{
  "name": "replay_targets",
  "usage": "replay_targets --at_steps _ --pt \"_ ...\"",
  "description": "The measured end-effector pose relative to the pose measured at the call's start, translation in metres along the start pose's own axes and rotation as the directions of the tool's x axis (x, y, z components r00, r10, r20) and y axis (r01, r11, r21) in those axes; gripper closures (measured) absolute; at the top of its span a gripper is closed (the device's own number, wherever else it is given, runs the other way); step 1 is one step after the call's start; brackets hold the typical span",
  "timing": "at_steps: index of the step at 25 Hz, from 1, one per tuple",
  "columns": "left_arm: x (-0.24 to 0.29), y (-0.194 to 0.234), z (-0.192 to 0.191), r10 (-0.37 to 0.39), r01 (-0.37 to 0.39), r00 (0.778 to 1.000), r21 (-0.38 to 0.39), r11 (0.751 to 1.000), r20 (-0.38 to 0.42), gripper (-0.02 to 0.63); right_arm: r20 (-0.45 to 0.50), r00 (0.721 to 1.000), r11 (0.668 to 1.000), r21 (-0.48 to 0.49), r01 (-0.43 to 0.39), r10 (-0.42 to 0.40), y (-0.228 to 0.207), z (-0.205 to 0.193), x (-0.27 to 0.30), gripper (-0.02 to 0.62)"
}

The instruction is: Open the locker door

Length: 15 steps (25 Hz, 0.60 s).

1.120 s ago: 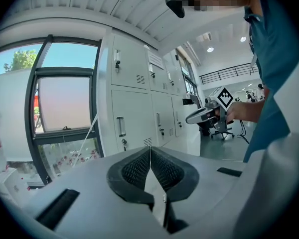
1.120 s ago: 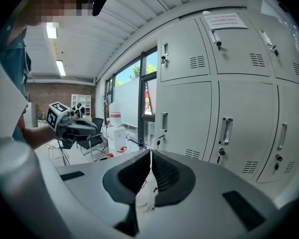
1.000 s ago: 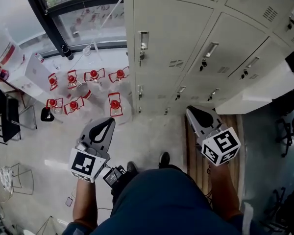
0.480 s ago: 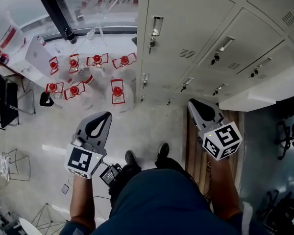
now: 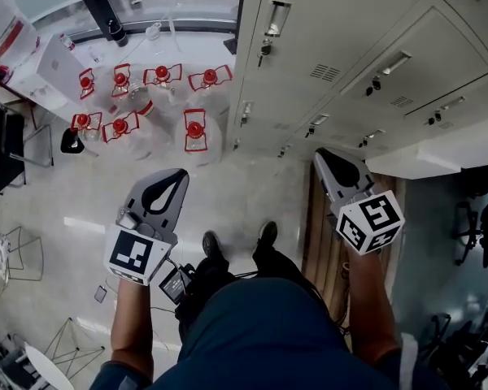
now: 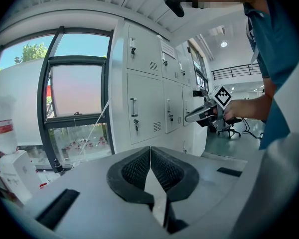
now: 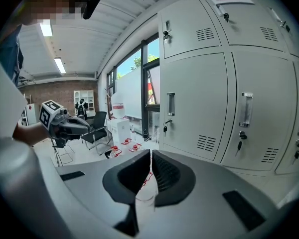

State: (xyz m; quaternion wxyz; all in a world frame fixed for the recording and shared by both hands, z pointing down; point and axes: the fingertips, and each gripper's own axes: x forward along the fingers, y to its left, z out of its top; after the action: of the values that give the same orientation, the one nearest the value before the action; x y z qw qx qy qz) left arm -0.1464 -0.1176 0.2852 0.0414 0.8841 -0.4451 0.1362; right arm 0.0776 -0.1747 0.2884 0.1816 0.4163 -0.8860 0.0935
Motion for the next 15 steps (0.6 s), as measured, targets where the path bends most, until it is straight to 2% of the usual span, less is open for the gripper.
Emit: replay_targets --at_steps 15 --pt "-0.001 0.001 -0.057 0.038 -0.041 0.998 -0.063 0.997 -0.055 0.588 -0.061 0.997 0.999 0.025 -0.048 0.049 0.007 -0.047 0.044 0.557"
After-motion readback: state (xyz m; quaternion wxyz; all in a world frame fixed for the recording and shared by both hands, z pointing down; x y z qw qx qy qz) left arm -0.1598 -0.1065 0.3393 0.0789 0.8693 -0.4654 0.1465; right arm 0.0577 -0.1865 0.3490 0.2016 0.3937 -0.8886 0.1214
